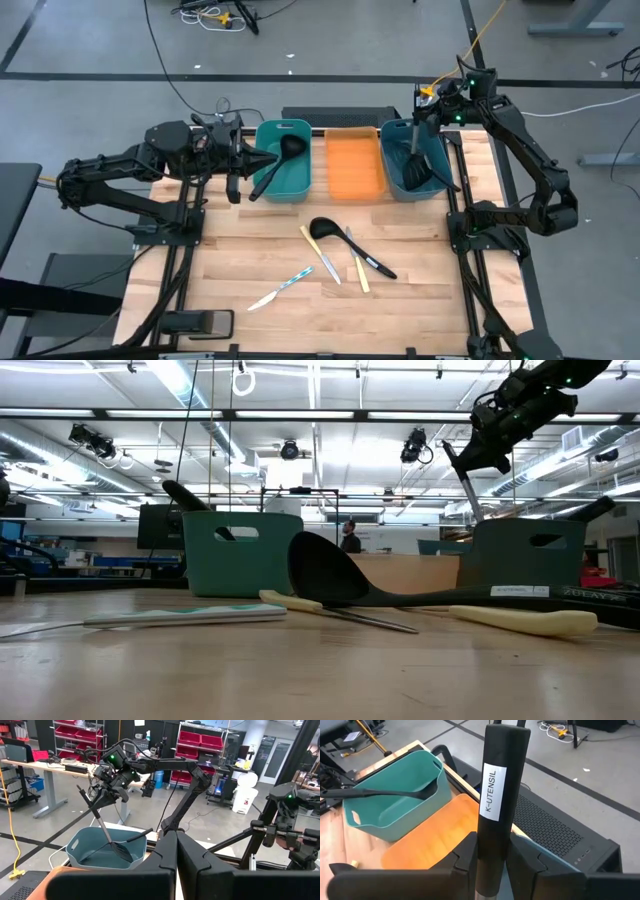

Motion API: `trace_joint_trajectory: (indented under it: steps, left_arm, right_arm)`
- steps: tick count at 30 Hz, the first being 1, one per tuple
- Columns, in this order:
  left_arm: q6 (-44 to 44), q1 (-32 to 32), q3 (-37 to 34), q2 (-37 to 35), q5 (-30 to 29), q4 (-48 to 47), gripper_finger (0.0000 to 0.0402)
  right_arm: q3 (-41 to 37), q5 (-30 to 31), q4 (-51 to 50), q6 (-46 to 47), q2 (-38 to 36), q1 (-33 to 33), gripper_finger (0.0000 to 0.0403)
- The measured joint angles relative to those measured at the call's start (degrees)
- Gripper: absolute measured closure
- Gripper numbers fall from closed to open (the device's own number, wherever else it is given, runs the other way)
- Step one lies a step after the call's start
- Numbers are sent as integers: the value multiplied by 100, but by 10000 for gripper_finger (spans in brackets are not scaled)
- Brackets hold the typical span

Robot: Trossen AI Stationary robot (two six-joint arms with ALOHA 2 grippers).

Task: Pick & Place Kitchen Items
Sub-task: Put the black spatula into the blue bin, then put the black serving spoon into the light green bin

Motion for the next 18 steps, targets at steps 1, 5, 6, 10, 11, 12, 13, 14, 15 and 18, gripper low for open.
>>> trace_joint_trajectory:
  steps: [1, 5, 6, 10, 11, 12, 13, 14, 15, 18]
  left_arm:
    - [4, 0, 0, 0, -2, 0, 397]
    - [-7, 0, 0, 0, -1, 3, 392]
    - [-7, 0, 0, 0, -1, 4, 391]
    - [-9, 0, 0, 0, -2, 6, 396]
    - [-9, -1, 0, 0, -2, 7, 397]
    - [-9, -2, 0, 0, 0, 7, 398]
    - [-9, 0, 0, 0, 0, 8, 397]
    - [-9, 0, 0, 0, -2, 9, 396]
    - [-9, 0, 0, 0, -1, 9, 394]
    - [-9, 0, 0, 0, -2, 11, 391]
  right_arm:
    - [0, 2, -8, 1, 24, 0, 321]
    - [0, 6, -51, 11, 113, 0, 311]
    - [0, 12, -69, 11, 128, 0, 304]
    - [2, 270, -89, 79, 161, 0, 273]
    - [2, 356, -107, 79, 159, 0, 266]
    - [2, 413, -115, 79, 159, 0, 260]
    - [2, 457, -124, 83, 159, 0, 255]
    - [2, 457, -125, 85, 159, 0, 251]
    - [2, 457, -122, 85, 159, 0, 247]
    - [2, 459, -124, 88, 159, 0, 239]
